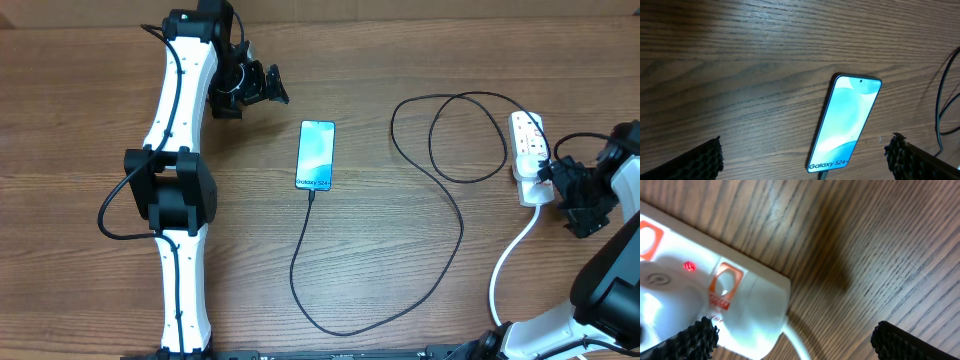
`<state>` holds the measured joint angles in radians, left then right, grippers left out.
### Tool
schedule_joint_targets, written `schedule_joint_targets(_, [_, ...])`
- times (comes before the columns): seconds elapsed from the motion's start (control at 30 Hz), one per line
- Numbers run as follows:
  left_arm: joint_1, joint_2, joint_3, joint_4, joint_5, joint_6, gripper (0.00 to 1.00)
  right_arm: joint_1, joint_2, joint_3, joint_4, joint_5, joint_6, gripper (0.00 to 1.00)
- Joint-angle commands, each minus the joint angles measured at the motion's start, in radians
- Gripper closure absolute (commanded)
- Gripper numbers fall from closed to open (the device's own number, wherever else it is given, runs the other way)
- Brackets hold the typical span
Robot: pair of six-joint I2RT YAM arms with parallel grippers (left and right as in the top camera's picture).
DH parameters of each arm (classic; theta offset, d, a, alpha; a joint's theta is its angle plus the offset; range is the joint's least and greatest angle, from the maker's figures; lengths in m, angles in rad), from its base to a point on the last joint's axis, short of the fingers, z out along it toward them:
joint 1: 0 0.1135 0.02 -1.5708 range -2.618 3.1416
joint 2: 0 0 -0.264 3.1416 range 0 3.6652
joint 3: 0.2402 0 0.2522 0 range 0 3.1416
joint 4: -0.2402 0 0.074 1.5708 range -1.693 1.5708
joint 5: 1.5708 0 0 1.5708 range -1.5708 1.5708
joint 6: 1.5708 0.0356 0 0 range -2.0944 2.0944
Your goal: Plug charger to phone and switch on socket
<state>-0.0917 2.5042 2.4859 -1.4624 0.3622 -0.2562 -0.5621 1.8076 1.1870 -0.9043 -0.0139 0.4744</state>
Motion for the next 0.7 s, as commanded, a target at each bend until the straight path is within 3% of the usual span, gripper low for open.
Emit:
schedule_joint_targets(0.0, [-0.008,-0.019,0.002,0.001,-0.007,0.006,0.00,0.003,0.001,-0.037,0.031,0.042,0.001,0.00])
schedule_joint_targets(0.33, [-0.008,-0.019,0.002,0.001,-0.007,0.006,0.00,-0.001,0.001,-0.149,0.138,0.058,0.000,0.00])
schedule_joint_targets(0.67, [-0.008,-0.019,0.002,0.001,-0.007,0.006,0.00,0.007,-0.001,0.033,-0.013,-0.040,-0.042,0.02])
